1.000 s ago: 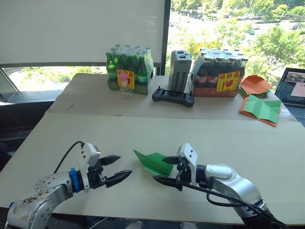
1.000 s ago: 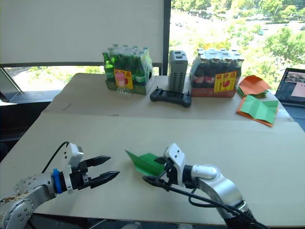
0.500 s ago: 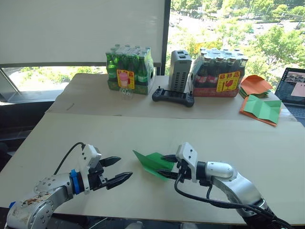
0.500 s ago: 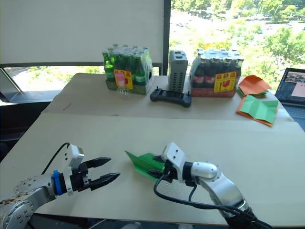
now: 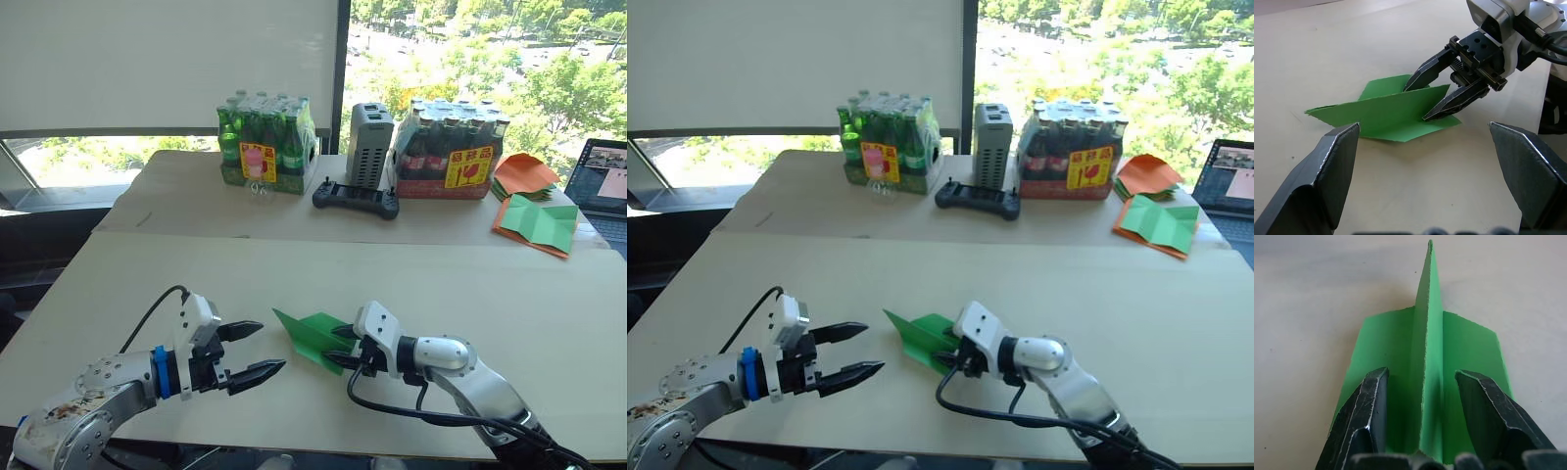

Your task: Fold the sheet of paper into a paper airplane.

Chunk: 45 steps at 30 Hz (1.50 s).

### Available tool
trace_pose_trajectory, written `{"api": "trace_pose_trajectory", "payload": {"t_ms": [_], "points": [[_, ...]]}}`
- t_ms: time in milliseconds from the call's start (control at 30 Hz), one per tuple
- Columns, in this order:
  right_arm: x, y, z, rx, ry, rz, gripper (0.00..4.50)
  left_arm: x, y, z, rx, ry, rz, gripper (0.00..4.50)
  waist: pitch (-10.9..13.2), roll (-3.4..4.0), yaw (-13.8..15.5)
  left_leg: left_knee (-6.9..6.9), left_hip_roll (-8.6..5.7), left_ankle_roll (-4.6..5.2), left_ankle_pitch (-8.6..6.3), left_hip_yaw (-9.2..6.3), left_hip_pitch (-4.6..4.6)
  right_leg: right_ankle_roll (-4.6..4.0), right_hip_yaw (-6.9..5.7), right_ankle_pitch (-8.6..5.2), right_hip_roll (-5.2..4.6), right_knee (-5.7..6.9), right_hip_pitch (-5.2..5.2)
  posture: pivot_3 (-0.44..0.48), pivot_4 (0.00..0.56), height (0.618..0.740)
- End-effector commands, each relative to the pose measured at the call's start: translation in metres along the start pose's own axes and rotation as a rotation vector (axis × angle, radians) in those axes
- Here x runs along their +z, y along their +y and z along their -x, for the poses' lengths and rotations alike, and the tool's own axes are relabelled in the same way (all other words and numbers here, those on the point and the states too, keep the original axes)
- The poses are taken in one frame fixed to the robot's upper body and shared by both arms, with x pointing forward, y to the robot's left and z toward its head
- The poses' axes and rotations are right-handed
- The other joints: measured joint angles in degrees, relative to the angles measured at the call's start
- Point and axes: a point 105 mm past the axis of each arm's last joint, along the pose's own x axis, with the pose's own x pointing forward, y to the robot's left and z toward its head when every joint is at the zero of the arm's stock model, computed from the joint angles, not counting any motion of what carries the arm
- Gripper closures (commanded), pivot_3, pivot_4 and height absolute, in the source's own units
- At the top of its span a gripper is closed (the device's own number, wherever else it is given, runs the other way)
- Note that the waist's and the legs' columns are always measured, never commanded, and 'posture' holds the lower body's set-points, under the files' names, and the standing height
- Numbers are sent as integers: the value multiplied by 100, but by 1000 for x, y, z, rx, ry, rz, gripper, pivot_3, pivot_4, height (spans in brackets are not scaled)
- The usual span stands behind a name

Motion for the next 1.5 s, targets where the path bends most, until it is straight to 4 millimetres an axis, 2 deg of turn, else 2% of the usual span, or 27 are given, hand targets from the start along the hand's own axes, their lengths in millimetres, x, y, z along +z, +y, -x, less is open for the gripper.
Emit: {"api": "trace_pose_trajectory", "payload": {"t_ms": [33, 100, 233, 267, 400, 533, 600, 633, 767, 800, 833, 933, 1000, 1100, 1267, 1500], "points": [[14, -4, 1, -13, -49, 44, 2330, 7, -5, -1, -13, -16, -35, 0, 0, 0, 5, 1, 0, 0, 0, 0, 0, 0, 0, 0, 0, 0, 0, 0, 150, 675], [15, -5, 2, -18, -50, 48, 2872, 6, -4, 0, -6, -13, -37, 0, 0, 0, 7, 2, -2, 0, 0, 0, 0, 0, 0, 0, -1, 0, 1, 0, 150, 675], [18, -5, 2, -22, -59, 50, 4252, 7, -3, 0, -1, -19, -37, 0, 0, 0, 3, 1, -1, 0, 0, 0, 0, 0, 0, 0, 0, 0, 0, 0, 150, 675], [18, -4, 3, -22, -59, 52, 4435, 7, -2, 0, -1, -19, -37, 0, 0, 0, 3, 1, -1, 0, 0, 0, 0, 0, 0, 0, 0, 0, 0, 0, 150, 675], [21, -5, 5, -35, -62, 62, 4435, 9, -2, -1, -4, -29, -42, 0, 0, 0, 5, 1, -1, 0, 0, 0, -1, 0, 0, 0, 0, 0, 0, 0, 150, 675], [33, -14, 10, -85, -119, 38, 4435, 24, -3, -8, -12, -72, -71, 0, 0, 0, 13, 3, -1, 0, 0, 0, -1, 0, 0, 0, 0, 0, 1, 0, 150, 675], [38, -24, 16, -147, -154, 2, 4435, 31, -3, -10, -17, -91, -79, 0, 0, 0, 15, 4, -2, 0, 0, -1, -1, 0, 0, 0, 0, 0, 2, 0, 150, 675], [39, -31, 20, -190, -163, -5, 4435, 34, -3, -11, -19, -97, -85, 0, 0, 0, 15, 4, -2, 0, 0, -1, -1, 0, 0, 0, 0, 0, 2, 0, 150, 675], [28, -92, 59, -539, -103, 17, 4435, 48, -6, -16, -37, -124, -125, 0, 1, 0, 15, 4, -4, 0, 0, -1, -1, 0, 0, 0, 0, 0, 2, 0, 150, 675], [27, -100, 65, -585, -93, 19, 4435, 50, -7, -17, -41, -127, -132, 0, 1, 0, 16, 5, -5, -1, 0, 0, -1, 0, 0, 0, -1, 1, 1, 0, 150, 675], [22, -117, 80, -685, -66, 0, 4435, 55, -9, -20, -55, -138, -146, 0, 1, 0, 16, 4, -5, -1, 1, 0, -1, 0, 0, 0, -1, 2, 0, 0, 150, 675], [8, -144, 114, -872, 5, -52, 4435, 64, -13, -26, -75, -161, -184, 0, 1, 0, 17, 2, -3, -3, 2, 0, -5, 0, 0, 0, 0, 4, -3, 0, 150, 675], [-5, -154, 134, -955, 70, -86, 4435, 60, -13, -30, -90, -128, -218, 0, 1, 0, 16, 4, -3, -3, 2, 0, -6, 0, 0, 0, -1, 4, -3, 0, 150, 675], [-24, -162, 154, -1034, 139, -165, 4435, 55, -17, -34, -132, -99, -237, 0, 1, 0, -2, 3, -3, -3, 2, 7, -7, 0, 7, 0, -3, 4, -4, 0, 150, 675], [-42, -165, 168, -1083, 204, -222, 4435, 53, -21, -38, -157, -99, -255, 0, 2, 2, -15, 4, 1, -3, 2, 13, -7, 0, 12, 0, 1, 4, -7, 0, 150, 675], [-46, -166, 169, -1080, 219, -231, 4435, 47, -19, -40, -157, -89, -249, 0, 2, 3, -3, 7, -2, -2, 2, 13, -10, 0, 12, 0, -2, 4, -7, 0, 150, 675]]}}
